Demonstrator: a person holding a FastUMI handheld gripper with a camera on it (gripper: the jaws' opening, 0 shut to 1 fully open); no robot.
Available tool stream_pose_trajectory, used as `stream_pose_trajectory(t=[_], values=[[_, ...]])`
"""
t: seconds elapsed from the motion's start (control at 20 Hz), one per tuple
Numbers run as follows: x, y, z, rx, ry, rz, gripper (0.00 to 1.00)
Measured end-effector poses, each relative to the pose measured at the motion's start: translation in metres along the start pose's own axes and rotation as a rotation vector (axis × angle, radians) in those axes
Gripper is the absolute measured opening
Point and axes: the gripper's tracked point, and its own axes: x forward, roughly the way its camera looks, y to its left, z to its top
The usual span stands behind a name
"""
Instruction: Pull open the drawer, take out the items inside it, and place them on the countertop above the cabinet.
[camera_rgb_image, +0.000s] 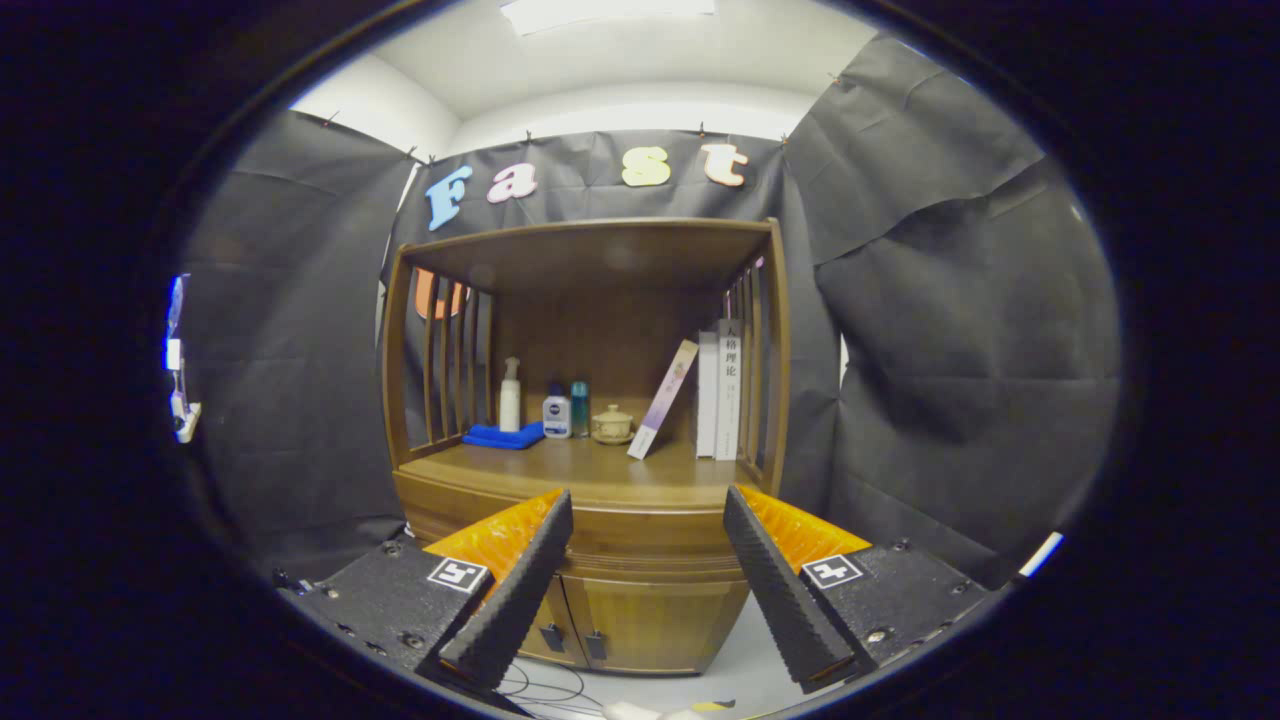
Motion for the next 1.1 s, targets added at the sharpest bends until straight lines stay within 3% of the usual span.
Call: stream_pose_trajectory(t=[0.8,1.1], values=[[0.114,0.088,-0.115,0.004,0.059,0.065,0.99],[0.161,0.091,-0.145,0.013,0.107,0.015,0.99]])
